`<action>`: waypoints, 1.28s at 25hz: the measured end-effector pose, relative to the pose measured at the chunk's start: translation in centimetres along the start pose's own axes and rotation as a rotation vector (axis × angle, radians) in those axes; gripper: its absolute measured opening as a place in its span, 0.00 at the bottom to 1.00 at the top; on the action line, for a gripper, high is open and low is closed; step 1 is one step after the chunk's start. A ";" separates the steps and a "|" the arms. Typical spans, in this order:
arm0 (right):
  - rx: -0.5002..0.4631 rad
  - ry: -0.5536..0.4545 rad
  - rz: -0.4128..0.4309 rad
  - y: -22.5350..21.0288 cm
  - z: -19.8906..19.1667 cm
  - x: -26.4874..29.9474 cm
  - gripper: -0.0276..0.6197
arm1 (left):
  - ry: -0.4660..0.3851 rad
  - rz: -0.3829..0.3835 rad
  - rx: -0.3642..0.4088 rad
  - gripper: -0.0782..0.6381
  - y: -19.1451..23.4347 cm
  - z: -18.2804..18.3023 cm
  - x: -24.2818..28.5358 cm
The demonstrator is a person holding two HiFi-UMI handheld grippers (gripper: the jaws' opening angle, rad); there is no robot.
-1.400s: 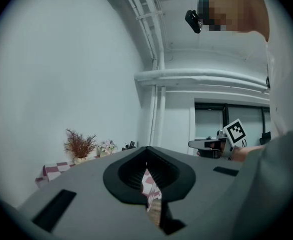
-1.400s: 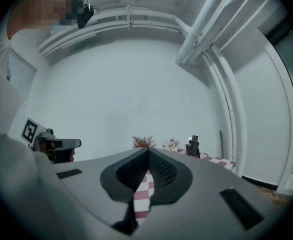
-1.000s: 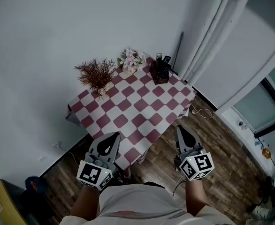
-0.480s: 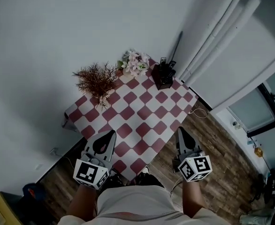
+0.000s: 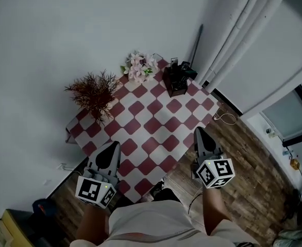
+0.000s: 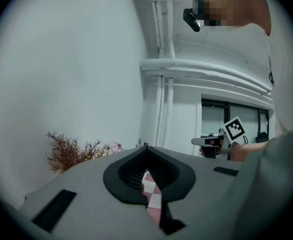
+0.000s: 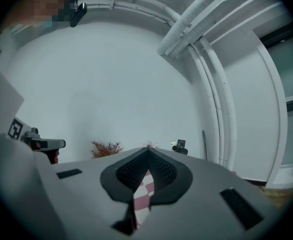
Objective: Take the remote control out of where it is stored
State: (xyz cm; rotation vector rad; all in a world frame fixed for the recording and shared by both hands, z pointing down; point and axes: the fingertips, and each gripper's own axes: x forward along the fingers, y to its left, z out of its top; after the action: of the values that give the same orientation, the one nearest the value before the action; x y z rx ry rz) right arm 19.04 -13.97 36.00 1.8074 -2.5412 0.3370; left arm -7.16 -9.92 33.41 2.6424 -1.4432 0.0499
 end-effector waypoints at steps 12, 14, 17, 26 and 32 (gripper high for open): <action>0.026 0.092 -0.116 -10.4 -1.9 13.6 0.27 | 0.028 0.064 -0.045 0.12 0.4 -2.5 1.9; 0.045 0.099 -0.131 -11.9 -2.5 16.5 0.29 | 0.039 0.087 -0.049 0.12 1.0 -3.0 2.2; 0.072 0.113 -0.146 -13.9 -3.6 20.6 0.31 | 0.059 0.113 -0.083 0.12 1.5 -4.1 3.0; 0.117 0.195 -0.183 -17.4 -9.0 29.8 0.39 | 0.121 0.167 -0.123 0.12 2.5 -6.5 4.7; 0.170 0.210 -0.217 -18.8 -10.6 32.4 0.39 | 0.131 0.189 -0.132 0.12 3.6 -7.1 5.2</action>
State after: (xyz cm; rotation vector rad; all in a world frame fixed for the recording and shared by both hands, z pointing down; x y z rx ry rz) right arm 24.42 -48.17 53.71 1.9619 -2.2122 0.7138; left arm -7.15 -15.26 41.24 2.3464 -1.5890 0.1388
